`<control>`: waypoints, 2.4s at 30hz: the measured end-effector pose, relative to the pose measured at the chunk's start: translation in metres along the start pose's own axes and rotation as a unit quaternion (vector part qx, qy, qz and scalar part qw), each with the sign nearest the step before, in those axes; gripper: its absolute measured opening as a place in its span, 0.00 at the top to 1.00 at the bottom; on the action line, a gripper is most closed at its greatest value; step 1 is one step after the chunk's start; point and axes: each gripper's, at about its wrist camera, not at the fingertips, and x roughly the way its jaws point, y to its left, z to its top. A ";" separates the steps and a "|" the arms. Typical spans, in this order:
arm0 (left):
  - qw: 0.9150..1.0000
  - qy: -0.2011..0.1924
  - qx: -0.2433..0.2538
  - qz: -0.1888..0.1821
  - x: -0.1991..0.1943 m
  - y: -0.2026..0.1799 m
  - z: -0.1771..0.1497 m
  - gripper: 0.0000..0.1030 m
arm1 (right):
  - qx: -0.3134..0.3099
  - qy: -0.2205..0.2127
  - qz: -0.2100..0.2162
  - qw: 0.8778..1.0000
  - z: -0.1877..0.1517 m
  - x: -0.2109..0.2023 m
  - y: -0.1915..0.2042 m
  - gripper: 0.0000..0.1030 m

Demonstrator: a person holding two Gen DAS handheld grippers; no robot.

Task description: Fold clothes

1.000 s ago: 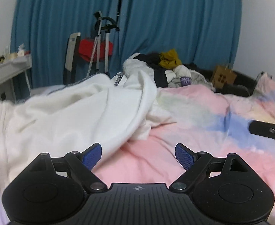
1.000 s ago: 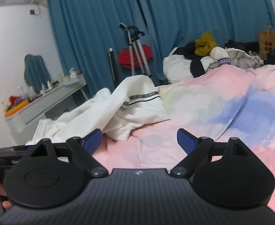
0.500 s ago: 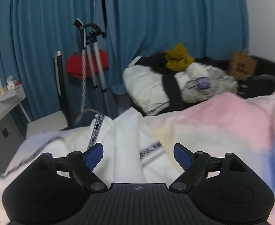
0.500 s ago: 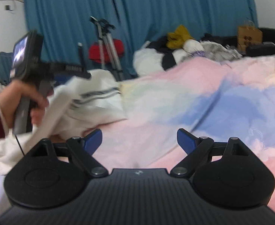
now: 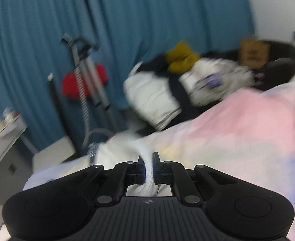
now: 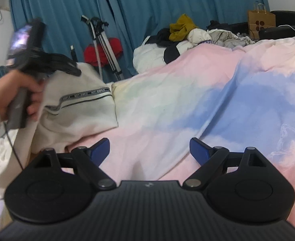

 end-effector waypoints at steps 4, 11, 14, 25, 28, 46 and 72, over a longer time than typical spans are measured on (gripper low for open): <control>0.997 -0.043 0.020 -0.062 -0.080 -0.023 -0.013 0.94 | 0.005 -0.015 0.013 1.000 0.004 -0.017 0.002 0.15; 0.988 -0.046 -0.023 -0.142 -0.193 -0.041 -0.102 0.94 | -0.001 -0.051 0.027 0.998 0.011 -0.062 0.012 0.15; 0.987 -0.021 -0.048 -0.154 -0.197 -0.040 -0.135 0.94 | 0.011 -0.049 0.041 0.998 0.011 -0.074 0.012 0.15; 0.968 0.054 -0.173 -0.174 -0.164 -0.013 -0.209 0.93 | 0.200 0.060 0.156 0.966 0.030 -0.012 0.000 0.24; 0.959 0.074 -0.207 -0.178 -0.155 -0.006 -0.230 0.93 | 0.221 0.087 0.151 0.960 0.044 0.045 0.004 0.24; 0.921 -0.008 -0.262 -0.289 -0.127 0.023 -0.246 0.93 | 0.106 0.015 0.033 0.994 0.148 0.172 0.032 0.94; 0.834 0.070 -0.527 -0.150 -0.182 0.111 -0.291 0.17 | 0.383 -0.059 -0.155 0.909 0.010 -0.063 -0.205 0.94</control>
